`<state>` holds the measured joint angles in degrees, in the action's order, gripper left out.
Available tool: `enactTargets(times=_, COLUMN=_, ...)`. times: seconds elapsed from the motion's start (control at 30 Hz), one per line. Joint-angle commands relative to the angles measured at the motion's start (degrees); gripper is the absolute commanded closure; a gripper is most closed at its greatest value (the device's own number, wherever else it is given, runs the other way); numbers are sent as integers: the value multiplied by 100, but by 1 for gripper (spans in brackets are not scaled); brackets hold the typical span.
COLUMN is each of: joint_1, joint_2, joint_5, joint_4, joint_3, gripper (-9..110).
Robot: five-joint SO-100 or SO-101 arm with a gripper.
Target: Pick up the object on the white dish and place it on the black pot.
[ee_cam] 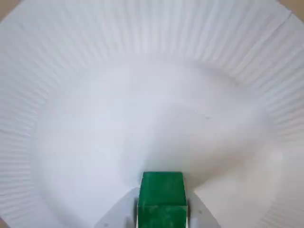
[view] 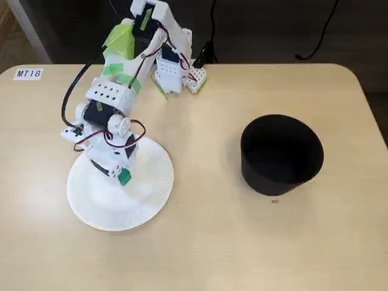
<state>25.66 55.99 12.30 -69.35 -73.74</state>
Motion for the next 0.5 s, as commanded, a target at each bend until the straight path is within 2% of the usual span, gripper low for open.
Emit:
enactTargets(times=0.0, joint_1=-26, joint_2=176, joint_5=-88, joint_4=9, joint_3=264, gripper=101)
enactTargets(times=0.47, joint_1=-246, joint_2=2391, joint_5=-606, joint_4=-914, joint_3=853, gripper=101)
